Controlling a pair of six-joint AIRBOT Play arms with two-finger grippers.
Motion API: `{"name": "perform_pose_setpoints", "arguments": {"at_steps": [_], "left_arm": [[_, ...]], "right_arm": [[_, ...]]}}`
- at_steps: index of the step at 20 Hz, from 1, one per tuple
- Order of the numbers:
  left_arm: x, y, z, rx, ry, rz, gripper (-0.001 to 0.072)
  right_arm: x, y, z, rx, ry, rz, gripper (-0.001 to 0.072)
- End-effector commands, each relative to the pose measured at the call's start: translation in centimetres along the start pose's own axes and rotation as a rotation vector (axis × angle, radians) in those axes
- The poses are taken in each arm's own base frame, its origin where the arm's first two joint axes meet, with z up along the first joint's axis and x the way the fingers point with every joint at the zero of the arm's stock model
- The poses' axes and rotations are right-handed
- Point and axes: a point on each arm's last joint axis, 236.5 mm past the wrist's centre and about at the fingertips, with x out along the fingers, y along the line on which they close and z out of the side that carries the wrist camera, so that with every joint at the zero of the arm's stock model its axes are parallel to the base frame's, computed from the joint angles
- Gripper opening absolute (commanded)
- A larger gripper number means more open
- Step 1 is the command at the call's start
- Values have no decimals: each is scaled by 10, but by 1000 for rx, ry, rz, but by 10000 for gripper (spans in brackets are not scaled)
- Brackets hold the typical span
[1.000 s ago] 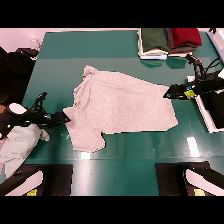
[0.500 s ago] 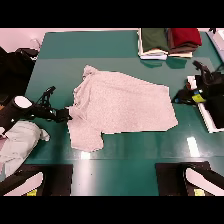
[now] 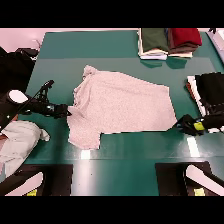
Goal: Fold the shirts.
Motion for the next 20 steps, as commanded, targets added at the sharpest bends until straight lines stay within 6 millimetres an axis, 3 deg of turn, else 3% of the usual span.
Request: {"name": "perform_pose_setpoints", "arguments": {"at_steps": [1, 3, 4, 5, 7, 8, 10, 12, 14, 16, 17, 19, 20], "left_arm": [[-1, -1, 1, 1, -2, -2, 21], [-1, -1, 1, 2, -3, -2, 22], [-1, -1, 1, 2, -4, -2, 22], [-4, -3, 3, 5, -14, -1, 21], [-24, -15, 17, 41, -83, -5, 21], [-44, -28, 30, 77, -144, -10, 21], [-108, -69, 59, 185, -315, -24, 21], [-198, -123, 83, 313, -548, -37, 21], [-303, -182, 87, 460, -809, -38, 21], [-405, -232, 67, 584, -1062, -19, 21], [-445, -249, 54, 618, -1161, -7, 21], [-508, -274, 24, 684, -1327, 28, 21], [-529, -282, 12, 692, -1385, 28, 21]], "right_arm": [[34, 21, 8, 14, -2, 84, 462], [47, 35, 20, -29, -38, 75, 368], [50, 42, 25, -70, -47, 63, 173], [49, 52, 29, -112, -57, 61, 39], [28, 82, 43, -231, -111, 75, 14], [5, 104, 51, -297, -166, 90, 14], [-61, 154, 67, -440, -329, 123, 14], [-151, 209, 69, -593, -560, 146, 14], [-247, 255, 52, -718, -807, 158, 14], [-331, 283, 20, -807, -1029, 148, 14], [-366, 292, 1, -837, -1127, 133, 14], [-412, 298, -31, -869, -1261, 88, 14], [-425, 298, -42, -874, -1302, 61, 14]]}}
